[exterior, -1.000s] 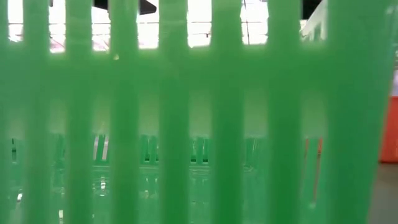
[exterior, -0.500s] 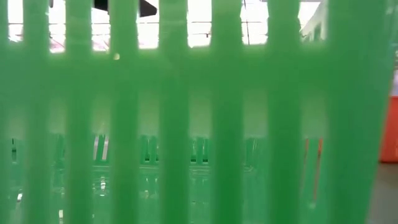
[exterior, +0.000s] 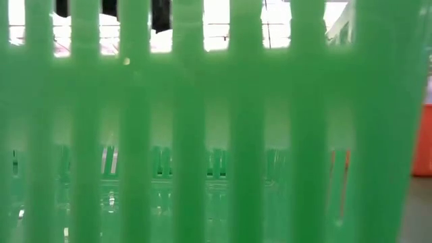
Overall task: Stack baskets on shelf by color
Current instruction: Adjust the orange bin on the shelf
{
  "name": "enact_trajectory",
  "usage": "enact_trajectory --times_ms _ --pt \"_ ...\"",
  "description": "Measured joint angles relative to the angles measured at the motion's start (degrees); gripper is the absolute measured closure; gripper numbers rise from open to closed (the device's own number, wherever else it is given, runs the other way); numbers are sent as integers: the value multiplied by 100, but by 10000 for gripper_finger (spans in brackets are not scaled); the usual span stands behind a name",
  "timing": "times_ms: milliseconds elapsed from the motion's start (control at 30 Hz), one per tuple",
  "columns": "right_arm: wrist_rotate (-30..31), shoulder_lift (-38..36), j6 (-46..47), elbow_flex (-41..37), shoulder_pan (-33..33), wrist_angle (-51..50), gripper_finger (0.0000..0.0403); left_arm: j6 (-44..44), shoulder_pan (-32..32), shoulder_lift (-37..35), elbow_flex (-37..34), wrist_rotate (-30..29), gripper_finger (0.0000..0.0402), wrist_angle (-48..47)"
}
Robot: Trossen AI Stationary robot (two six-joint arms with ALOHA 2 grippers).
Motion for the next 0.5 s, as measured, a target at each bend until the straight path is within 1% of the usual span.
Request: enact_trajectory --times_ms 133,233,333,400,500 --pt "-118 -1 -74 -18 -176 -176 318 -34 4 308 98 501 275 322" --pt "-138 0 27 -25 -238 -394 318 36 0 791 96 837 262 982" --pt "-115 0 104 -26 -303 -568 318 264 4 1215 104 854 256 1437" --pt "-15 0 220 -26 -393 -688 318 298 10 1376 189 847 256 1456" --pt "251 -37 425 -26 -499 -954 318 79 54 1475 400 855 256 1205"
